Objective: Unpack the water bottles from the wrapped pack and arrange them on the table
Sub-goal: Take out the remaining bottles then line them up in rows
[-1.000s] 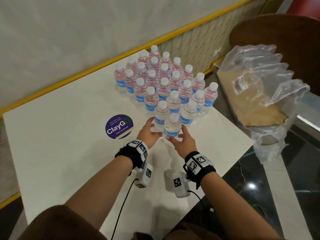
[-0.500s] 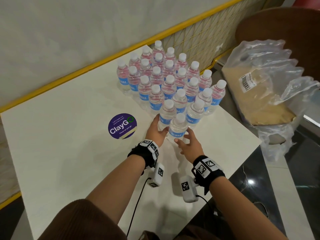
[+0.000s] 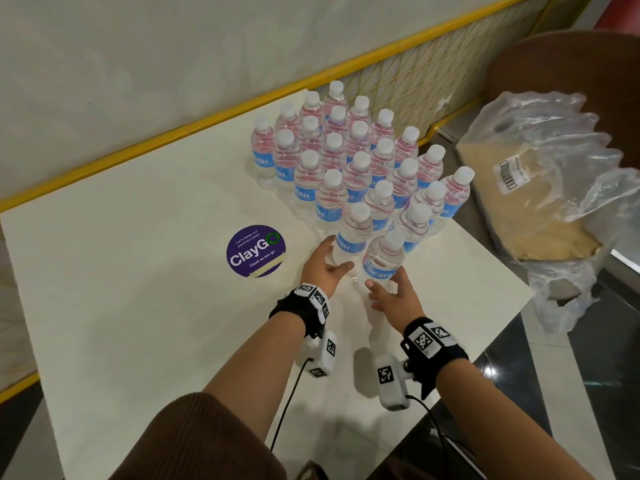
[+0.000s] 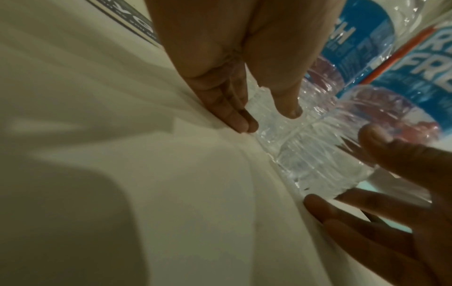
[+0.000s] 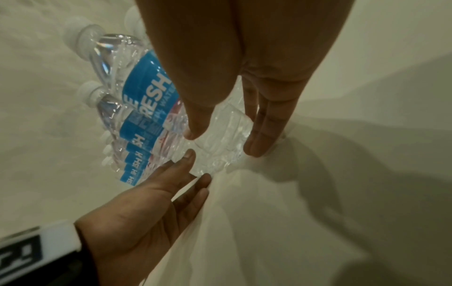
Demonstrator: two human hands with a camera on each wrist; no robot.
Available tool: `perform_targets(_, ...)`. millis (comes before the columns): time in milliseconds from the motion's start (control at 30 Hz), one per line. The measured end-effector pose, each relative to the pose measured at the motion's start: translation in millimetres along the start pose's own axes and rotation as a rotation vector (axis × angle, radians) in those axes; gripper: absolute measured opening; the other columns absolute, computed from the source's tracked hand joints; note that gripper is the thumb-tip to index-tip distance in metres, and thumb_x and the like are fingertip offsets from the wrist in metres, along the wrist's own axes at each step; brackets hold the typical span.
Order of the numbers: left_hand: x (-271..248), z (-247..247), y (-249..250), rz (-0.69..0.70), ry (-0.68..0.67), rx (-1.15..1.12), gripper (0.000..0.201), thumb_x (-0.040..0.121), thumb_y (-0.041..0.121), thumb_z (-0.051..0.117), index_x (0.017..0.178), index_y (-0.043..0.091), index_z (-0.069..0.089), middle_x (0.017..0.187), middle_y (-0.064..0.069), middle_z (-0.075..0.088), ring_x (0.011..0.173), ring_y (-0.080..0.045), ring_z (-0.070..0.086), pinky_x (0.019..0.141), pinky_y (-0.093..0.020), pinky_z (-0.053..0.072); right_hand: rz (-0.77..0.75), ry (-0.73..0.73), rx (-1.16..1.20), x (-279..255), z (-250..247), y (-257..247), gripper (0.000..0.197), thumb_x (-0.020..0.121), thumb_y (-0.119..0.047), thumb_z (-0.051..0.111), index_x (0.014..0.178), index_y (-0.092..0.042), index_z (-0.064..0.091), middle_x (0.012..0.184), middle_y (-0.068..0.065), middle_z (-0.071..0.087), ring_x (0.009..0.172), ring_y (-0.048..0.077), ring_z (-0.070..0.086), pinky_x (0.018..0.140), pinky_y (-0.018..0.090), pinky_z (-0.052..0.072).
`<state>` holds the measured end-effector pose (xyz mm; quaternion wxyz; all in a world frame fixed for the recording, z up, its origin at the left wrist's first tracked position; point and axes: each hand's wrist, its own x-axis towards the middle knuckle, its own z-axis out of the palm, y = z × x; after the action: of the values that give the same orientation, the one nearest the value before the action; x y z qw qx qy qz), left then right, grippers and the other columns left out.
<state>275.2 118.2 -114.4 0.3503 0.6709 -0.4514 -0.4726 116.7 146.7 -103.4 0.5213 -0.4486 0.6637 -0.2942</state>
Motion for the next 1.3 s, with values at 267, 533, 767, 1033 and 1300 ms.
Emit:
perform_targets(267, 6, 7, 7, -0.002, 0.069, -0.019, 0.068, 0.076, 0.022, 0.078, 0.136, 0.018, 0.046, 0.129, -0.009, 0.053, 0.111, -0.028, 0.058, 0.096, -0.036, 0.048, 0.023, 0.059, 0.015, 7, 2, 6, 0.055, 0.085, -0.026, 0.068, 0.132, -0.016, 0.041, 0.125, 0.007, 0.048, 0.085, 0.028, 0.067, 0.081, 0.042, 0.058)
perform_targets(533, -3, 8, -2, 0.057, 0.077, 0.039, 0.088, 0.074, 0.018, 0.079, 0.146, 0.018, 0.027, 0.139, -0.009, 0.034, 0.110, -0.029, 0.058, 0.093, -0.029, 0.048, 0.062, 0.135, 0.064, 10, -8, 11, 0.090, 0.071, -0.031, 0.080, 0.141, -0.033, 0.022, 0.130, 0.006, 0.042, 0.108, 0.032, 0.060, 0.090, 0.049, 0.053)
perform_targets(767, -14, 13, 7, 0.008, 0.029, -0.021, 0.106, 0.074, 0.003, 0.076, 0.151, 0.023, 0.007, 0.144, -0.010, 0.028, 0.098, -0.023, 0.058, 0.087, -0.027, 0.048, -0.071, 0.049, -0.025, 20, -19, -2, 0.102, 0.071, -0.022, 0.081, 0.146, -0.034, 0.013, 0.141, -0.002, 0.040, 0.121, 0.021, 0.045, 0.100, 0.047, 0.046)
perform_targets(1033, -12, 9, 22, -0.021, 0.008, -0.002, 0.094, 0.076, 0.004, 0.075, 0.150, 0.019, 0.019, 0.143, -0.009, 0.035, 0.102, -0.022, 0.061, 0.085, -0.023, 0.045, -0.041, 0.016, 0.001, 24, -17, -5, 0.101, 0.074, -0.022, 0.078, 0.145, -0.039, 0.009, 0.134, 0.002, 0.047, 0.113, 0.024, 0.055, 0.097, 0.041, 0.048)
perform_targets(1300, -16, 8, 23, -0.023, 0.069, -0.003, 0.092, 0.069, 0.012, 0.083, 0.144, 0.018, 0.030, 0.129, -0.002, 0.039, 0.088, -0.016, 0.061, 0.083, -0.027, 0.049, -0.004, 0.054, 0.005, 21, -13, -6, 0.097, 0.074, -0.025, 0.079, 0.143, -0.032, 0.012, 0.112, 0.004, 0.053, 0.100, 0.021, 0.059, 0.096, 0.041, 0.048)
